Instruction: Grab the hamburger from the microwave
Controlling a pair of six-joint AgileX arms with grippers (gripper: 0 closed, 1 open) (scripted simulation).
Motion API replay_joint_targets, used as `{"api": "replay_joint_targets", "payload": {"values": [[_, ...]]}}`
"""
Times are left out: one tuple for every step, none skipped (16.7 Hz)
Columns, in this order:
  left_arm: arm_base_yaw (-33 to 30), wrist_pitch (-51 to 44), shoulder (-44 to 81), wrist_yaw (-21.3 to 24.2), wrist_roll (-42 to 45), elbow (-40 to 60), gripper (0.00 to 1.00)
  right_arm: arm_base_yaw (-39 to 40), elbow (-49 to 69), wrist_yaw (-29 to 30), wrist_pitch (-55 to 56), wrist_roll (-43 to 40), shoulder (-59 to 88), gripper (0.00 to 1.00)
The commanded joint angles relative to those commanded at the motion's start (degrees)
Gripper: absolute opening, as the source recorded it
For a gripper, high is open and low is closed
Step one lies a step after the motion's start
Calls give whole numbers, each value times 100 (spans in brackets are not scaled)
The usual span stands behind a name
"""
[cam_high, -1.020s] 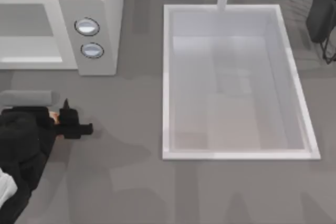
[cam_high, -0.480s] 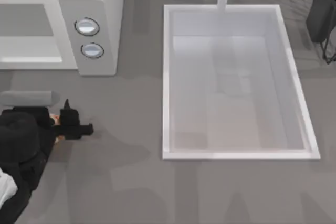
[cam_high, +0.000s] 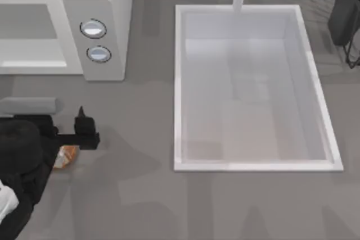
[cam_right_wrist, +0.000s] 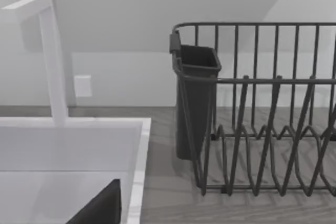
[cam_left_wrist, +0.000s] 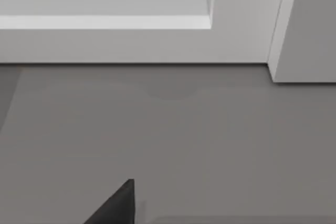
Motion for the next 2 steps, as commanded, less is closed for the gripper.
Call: {"api": "replay_joint_targets", "payload": {"values": [[0,0,0,0,0,0,100,0,0,0,0,0,0,100],[0,0,0,0,0,0,100,0,0,0,0,0,0,100]]}}
